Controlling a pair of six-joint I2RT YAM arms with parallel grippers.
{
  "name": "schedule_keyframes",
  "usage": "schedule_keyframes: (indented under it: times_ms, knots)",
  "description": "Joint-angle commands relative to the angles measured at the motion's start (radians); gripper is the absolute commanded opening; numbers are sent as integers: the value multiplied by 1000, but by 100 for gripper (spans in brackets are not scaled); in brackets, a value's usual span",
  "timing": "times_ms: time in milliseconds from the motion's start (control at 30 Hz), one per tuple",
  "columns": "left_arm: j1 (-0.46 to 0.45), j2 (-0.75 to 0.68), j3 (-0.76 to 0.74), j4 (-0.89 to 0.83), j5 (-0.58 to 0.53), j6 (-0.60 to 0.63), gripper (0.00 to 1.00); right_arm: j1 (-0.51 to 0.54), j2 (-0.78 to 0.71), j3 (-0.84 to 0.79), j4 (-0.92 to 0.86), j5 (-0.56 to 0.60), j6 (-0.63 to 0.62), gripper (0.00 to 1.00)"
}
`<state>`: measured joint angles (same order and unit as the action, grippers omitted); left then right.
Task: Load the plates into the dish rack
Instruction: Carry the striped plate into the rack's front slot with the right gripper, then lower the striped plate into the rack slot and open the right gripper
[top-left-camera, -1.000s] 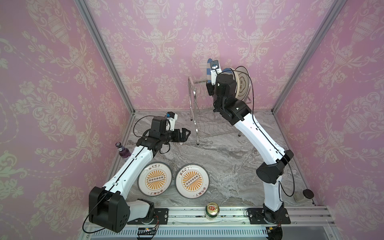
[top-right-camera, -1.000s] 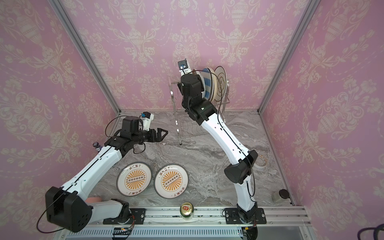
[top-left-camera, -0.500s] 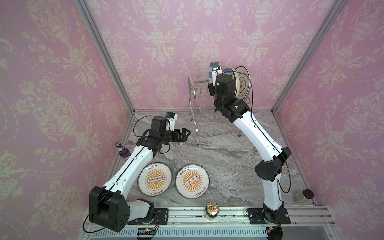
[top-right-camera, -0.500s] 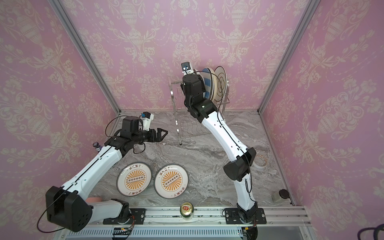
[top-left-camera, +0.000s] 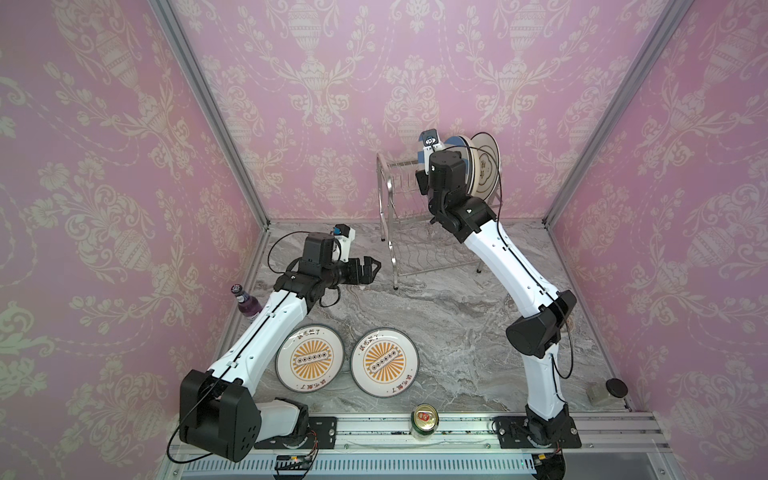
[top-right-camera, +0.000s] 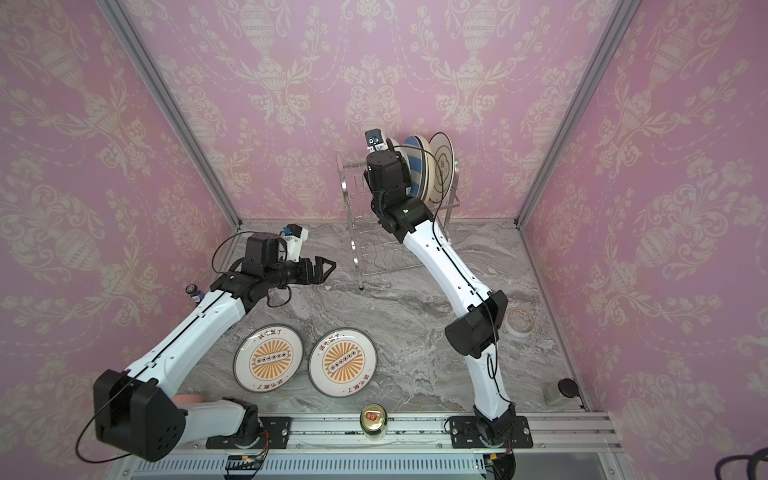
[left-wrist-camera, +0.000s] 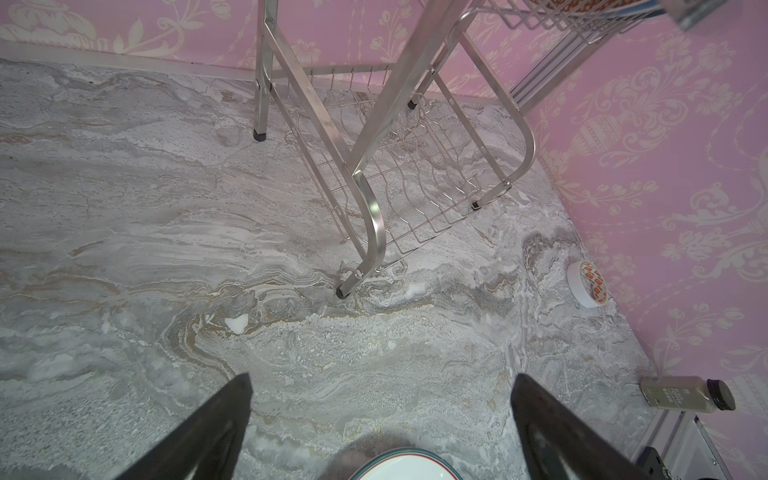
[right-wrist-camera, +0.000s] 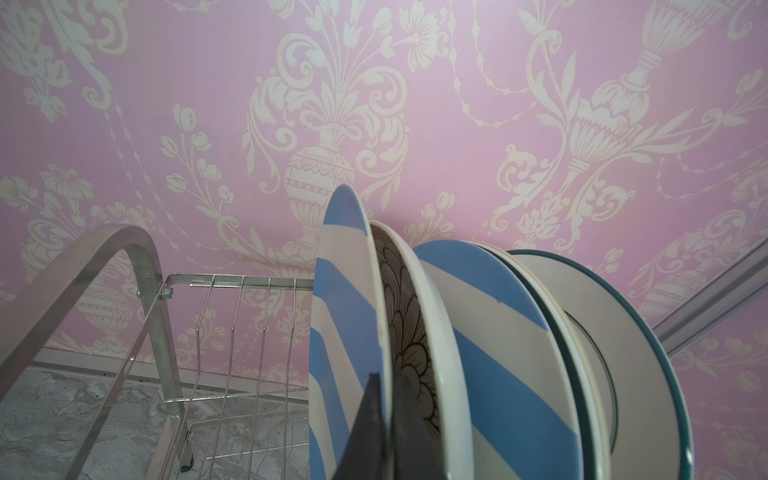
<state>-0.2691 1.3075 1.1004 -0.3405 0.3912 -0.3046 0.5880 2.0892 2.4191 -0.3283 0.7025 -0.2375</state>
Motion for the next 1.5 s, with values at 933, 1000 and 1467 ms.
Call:
schedule_keyframes:
  times_ms: [933, 1000, 1467]
  knots:
    - [19, 16, 16, -23, -9, 27, 99, -27, 41, 30, 0, -41, 56, 26]
    - [18, 17, 16, -23, -8, 27, 99, -25, 37, 37, -7, -43, 56, 29]
    - [19, 11, 20, -20, -6, 28, 99, -8, -46, 19, -66, -14, 38, 49]
